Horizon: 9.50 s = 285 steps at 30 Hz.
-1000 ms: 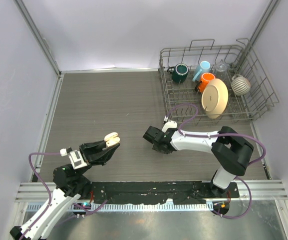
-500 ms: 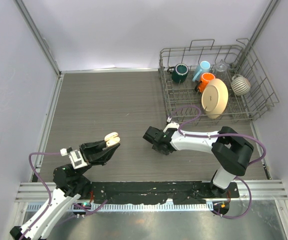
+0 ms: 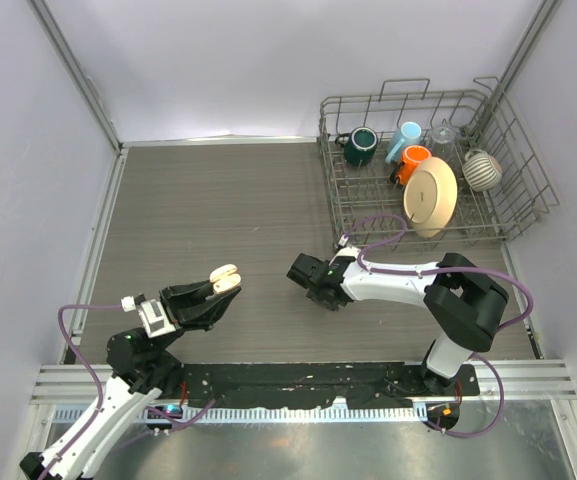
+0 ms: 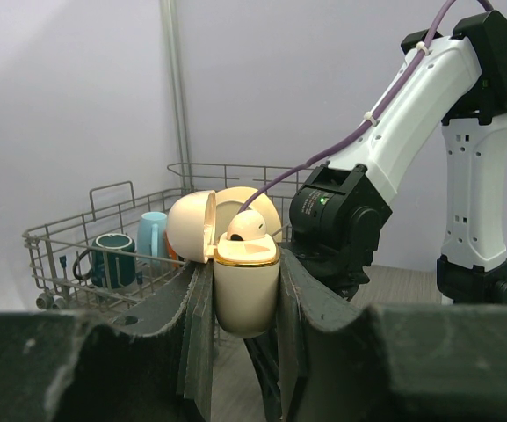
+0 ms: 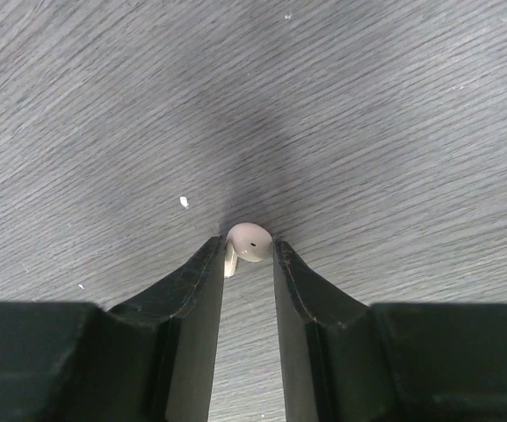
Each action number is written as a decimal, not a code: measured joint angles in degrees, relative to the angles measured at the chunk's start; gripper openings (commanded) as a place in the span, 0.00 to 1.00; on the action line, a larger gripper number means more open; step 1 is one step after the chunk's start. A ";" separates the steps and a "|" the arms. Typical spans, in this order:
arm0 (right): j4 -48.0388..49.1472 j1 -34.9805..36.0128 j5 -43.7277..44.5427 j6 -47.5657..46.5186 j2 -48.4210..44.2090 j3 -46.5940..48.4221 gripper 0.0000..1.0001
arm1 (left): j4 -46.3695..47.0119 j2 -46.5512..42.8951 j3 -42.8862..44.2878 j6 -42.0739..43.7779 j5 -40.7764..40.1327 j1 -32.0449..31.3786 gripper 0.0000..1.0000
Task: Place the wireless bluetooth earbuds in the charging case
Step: Adjust the earbud at the center of the board, then pick up the earbud from the center of the board.
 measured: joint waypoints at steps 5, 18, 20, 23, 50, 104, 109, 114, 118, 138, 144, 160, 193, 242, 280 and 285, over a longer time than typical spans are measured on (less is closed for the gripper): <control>-0.22 0.00 0.04 0.09 0.00 -0.04 0.29 | 0.00 0.00 0.00 0.00 0.00 0.00 0.00; 0.42 0.02 0.26 -0.22 -0.02 -0.24 0.38 | -0.04 0.00 0.00 0.00 0.00 0.00 0.00; 0.61 0.02 0.35 -0.42 -0.02 -0.24 0.38 | -0.07 0.00 0.00 0.00 0.00 0.00 0.00; 0.76 0.00 0.59 -0.76 -0.02 -0.24 0.38 | -0.09 0.00 0.00 0.00 0.00 0.00 0.00; 1.81 -1.62 -1.01 0.48 -1.16 -1.66 0.36 | -0.15 0.00 0.00 0.00 0.00 0.00 0.00; 10.71 -1.31 -0.04 -14.29 -2.34 -5.64 0.41 | -0.15 0.00 0.00 0.04 -0.44 0.00 0.00; 8.66 -1.90 0.48 -13.60 -0.46 -3.69 0.37 | -0.15 0.00 0.00 0.04 -0.44 0.00 0.00; 8.46 -2.36 1.05 -13.33 0.11 -3.28 0.32 | -0.17 0.00 0.00 0.04 -0.44 0.00 0.00; 8.28 -2.36 1.11 -13.20 0.11 -3.28 0.35 | -0.17 0.00 0.00 0.04 -0.44 0.00 0.00; 10.05 -1.44 1.60 -9.88 -1.07 -4.59 0.43 | -0.22 0.00 0.00 0.04 -0.44 0.00 0.00; 9.92 -1.18 2.14 -8.31 -2.10 -4.79 0.43 | -0.37 0.00 0.00 0.04 -0.42 0.00 0.00; 10.12 -1.14 2.29 -7.34 -2.80 -5.20 0.43 | -1.31 0.00 0.00 0.09 -0.90 0.00 0.00; -0.11 -1.22 1.11 -4.81 -1.27 -1.81 0.44 | -1.70 0.00 0.00 0.24 -0.87 0.00 0.00; -4.22 -4.81 -8.02 2.49 -1.03 0.09 0.39 | -6.12 0.00 0.00 1.57 -1.55 0.00 0.00; -8.48 -5.49 -0.96 -2.67 0.74 1.88 0.45 | -6.60 0.00 0.00 1.79 -2.43 0.00 0.00; -8.52 -5.22 -1.60 -2.10 0.74 1.92 0.45 | -6.73 0.00 0.00 1.79 -2.43 0.00 0.00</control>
